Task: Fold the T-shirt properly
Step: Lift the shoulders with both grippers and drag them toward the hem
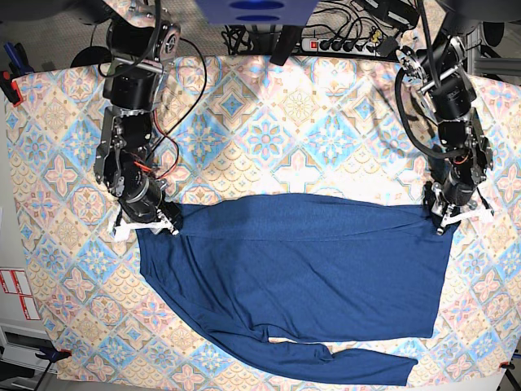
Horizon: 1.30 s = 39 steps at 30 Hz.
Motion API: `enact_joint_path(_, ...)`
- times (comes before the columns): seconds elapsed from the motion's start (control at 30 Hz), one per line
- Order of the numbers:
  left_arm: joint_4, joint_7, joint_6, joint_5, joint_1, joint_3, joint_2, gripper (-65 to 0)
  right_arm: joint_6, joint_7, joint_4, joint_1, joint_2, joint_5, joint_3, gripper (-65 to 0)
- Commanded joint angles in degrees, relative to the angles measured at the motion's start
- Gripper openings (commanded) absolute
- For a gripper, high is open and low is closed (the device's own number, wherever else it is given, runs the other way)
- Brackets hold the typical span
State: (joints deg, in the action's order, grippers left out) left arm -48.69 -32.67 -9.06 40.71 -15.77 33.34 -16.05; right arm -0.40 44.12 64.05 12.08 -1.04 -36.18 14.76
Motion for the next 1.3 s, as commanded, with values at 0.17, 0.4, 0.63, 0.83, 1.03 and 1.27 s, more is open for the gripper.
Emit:
enact_joint_path(0.17,-1.29,0.97,-0.74,0.74,0.43,0.20,-1.92,-43.2,0.62,-0.47,6.06,-1.57,0.29,-1.05,-0.30,-36.2)
enact_joint_path(0.4,-1.38,0.71,-0.74,1.09,1.75,0.20,-3.95,-37.4,0.62,2.87,10.81,-4.82,0.38,-1.05,0.05,-36.2)
enact_joint_path(0.63,-1.47,-4.13,-1.09,1.18,2.19,0.20,-4.03,-18.2,0.62,2.96,11.33,-5.53,0.38,-1.05,0.05,-36.2)
enact_joint_path(0.83,-1.38,-3.95,-1.18,1.18,2.89,0.20,-3.68,-10.6,0.62,2.96,11.33,-5.53,0.38,-1.05,-0.21,-36.2)
enact_joint_path(1.03,-1.03,-1.75,-1.18,0.04,0.43,0.11,-1.22,-10.6,0.62,2.96,11.33,-5.44,0.29,-1.05,-0.30,-36.2)
enact_joint_path(1.27,-1.03,-1.58,-1.18,-8.31,-3.44,0.11,2.47,-10.6,0.62,2.96,11.33,-5.44,0.29,-1.05,-0.13,-36.2)
